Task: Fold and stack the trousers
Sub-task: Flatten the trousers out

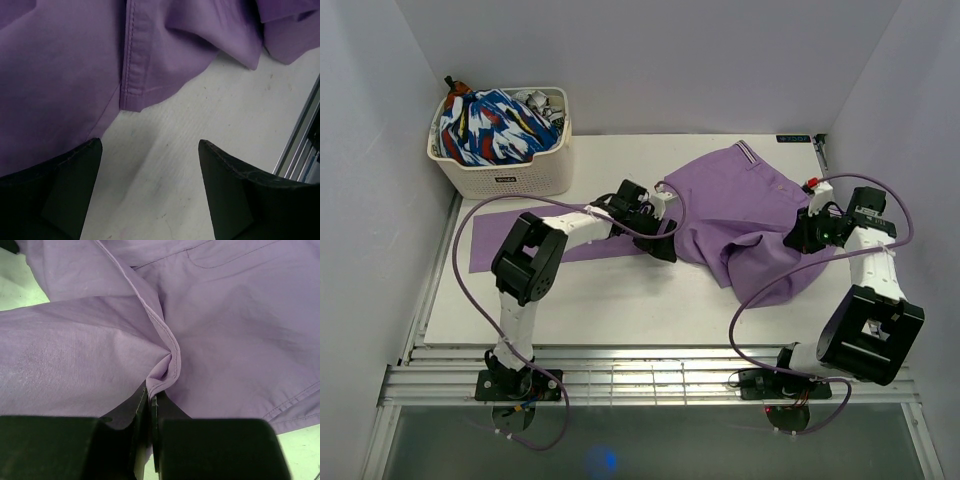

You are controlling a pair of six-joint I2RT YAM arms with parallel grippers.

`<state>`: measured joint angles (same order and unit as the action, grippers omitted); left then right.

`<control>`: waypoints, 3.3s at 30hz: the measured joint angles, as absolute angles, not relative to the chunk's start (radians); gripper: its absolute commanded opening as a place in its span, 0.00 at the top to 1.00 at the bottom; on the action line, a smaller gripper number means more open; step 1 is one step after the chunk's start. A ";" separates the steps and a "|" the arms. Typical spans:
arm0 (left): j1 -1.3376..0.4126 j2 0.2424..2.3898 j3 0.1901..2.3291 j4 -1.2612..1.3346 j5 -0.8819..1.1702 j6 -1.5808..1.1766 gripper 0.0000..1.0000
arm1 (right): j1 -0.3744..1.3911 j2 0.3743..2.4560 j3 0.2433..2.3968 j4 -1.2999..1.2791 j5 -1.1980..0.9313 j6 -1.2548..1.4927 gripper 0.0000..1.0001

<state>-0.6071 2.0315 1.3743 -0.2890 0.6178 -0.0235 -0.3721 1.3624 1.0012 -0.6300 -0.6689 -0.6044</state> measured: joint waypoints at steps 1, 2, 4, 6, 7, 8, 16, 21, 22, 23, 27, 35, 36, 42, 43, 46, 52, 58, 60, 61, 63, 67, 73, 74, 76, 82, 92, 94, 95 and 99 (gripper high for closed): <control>-0.611 2.046 1.375 -0.266 0.622 -0.049 0.11 | -0.372 1.362 0.999 -0.630 -0.671 -0.611 0.92; -0.612 2.058 1.377 -0.245 0.625 -0.071 0.12 | -0.372 1.362 0.997 -0.632 -0.673 -0.617 0.92; -0.612 2.080 1.390 -0.208 0.635 -0.111 0.14 | -0.372 1.361 0.991 -0.633 -0.678 -0.633 0.92; -0.615 2.105 1.416 -0.177 0.638 -0.142 0.15 | -0.372 1.361 0.983 -0.637 -0.681 -0.645 0.92; -0.617 2.117 1.427 -0.163 0.639 -0.154 0.16 | -0.372 1.361 0.981 -0.641 -0.681 -0.651 0.92; -0.617 2.124 1.434 -0.150 0.641 -0.164 0.16 | -0.372 1.361 0.979 -0.645 -0.681 -0.658 0.92; -0.626 2.179 1.469 -0.052 0.713 -0.242 0.48 | -0.372 1.361 0.970 -0.655 -0.685 -0.685 0.92; -0.635 2.181 1.469 -0.038 0.746 -0.259 0.94 | -0.372 1.361 0.970 -0.657 -0.693 -0.694 0.92; -0.635 2.179 1.469 -0.043 0.745 -0.246 1.00 | -0.372 1.360 0.970 -0.658 -0.698 -0.696 0.92; -0.635 2.173 1.468 -0.058 0.740 -0.232 1.00 | -0.372 1.360 0.970 -0.661 -0.704 -0.700 0.92; -0.618 2.092 1.482 -0.233 0.662 -0.101 1.00 | -0.371 1.343 0.970 -0.693 -0.736 -0.720 0.55; -0.471 1.595 1.477 -0.529 0.396 0.470 1.00 | -0.320 1.311 1.013 -0.739 -0.764 -0.724 0.05; -0.458 1.489 1.425 -0.519 0.360 0.549 1.00 | -0.319 1.324 1.037 -0.740 -0.759 -0.712 0.05; -0.432 0.985 1.092 -0.537 0.173 0.923 1.00 | -0.300 1.457 1.188 -0.717 -0.705 -0.641 0.15; -0.422 0.950 1.050 -0.543 0.151 0.958 1.00 | -0.285 1.480 1.195 -0.707 -0.681 -0.630 0.16; -0.339 0.867 0.909 -0.552 0.057 1.055 1.00 | -0.207 1.542 1.187 -0.675 -0.592 -0.604 0.20; -0.235 0.668 0.714 -0.633 -0.022 1.208 1.00 | -0.069 1.684 1.155 -0.627 -0.413 -0.568 0.30; -0.231 0.542 0.610 -0.636 -0.034 1.272 1.00 | -0.062 1.808 1.154 -0.558 -0.239 -0.527 0.34; -0.221 0.591 0.558 -0.574 -0.049 1.291 1.00 | -0.070 1.813 1.155 -0.542 -0.210 -0.503 0.34; -0.205 0.633 0.537 -0.538 -0.053 1.301 1.00 | -0.071 1.814 1.156 -0.536 -0.199 -0.492 0.34; -0.167 0.743 0.526 -0.461 -0.062 1.314 1.00 | -0.071 1.815 1.156 -0.525 -0.180 -0.469 0.35; -0.010 1.055 0.631 -0.312 -0.030 1.316 1.00 | -0.070 1.806 1.143 -0.509 -0.174 -0.427 0.38; 0.213 1.338 0.992 -0.226 0.121 1.265 1.00 | -0.057 1.779 1.108 -0.489 -0.173 -0.379 0.38; 0.233 1.345 1.030 -0.224 0.150 1.258 1.00 | -0.056 1.779 1.108 -0.488 -0.171 -0.370 0.39; 0.283 1.333 1.097 -0.241 0.253 1.247 1.00 | -0.054 1.779 1.108 -0.486 -0.165 -0.348 0.39; 0.512 1.103 1.113 -0.579 0.641 1.470 1.00 | -0.053 1.779 1.108 -0.475 -0.149 -0.290 0.39; 0.656 0.952 0.813 -1.179 0.539 1.907 0.69 | -0.056 1.726 1.103 -0.560 -0.193 -0.299 0.36; 0.691 0.966 0.801 -1.240 0.511 1.932 0.57 | -0.057 1.713 1.104 -0.586 -0.210 -0.323 0.36; 0.706 0.966 0.808 -1.261 0.504 1.941 0.57 | -0.057 1.705 1.104 -0.601 -0.217 -0.337 0.36; 0.728 0.973 0.906 -1.309 0.508 1.944 0.55 | -0.057 1.677 1.112 -0.657 -0.240 -0.404 0.34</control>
<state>0.7277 0.9726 0.9058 -1.3087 0.5083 1.9442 -0.0566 1.6772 1.1118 -0.6567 -0.2401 -0.4038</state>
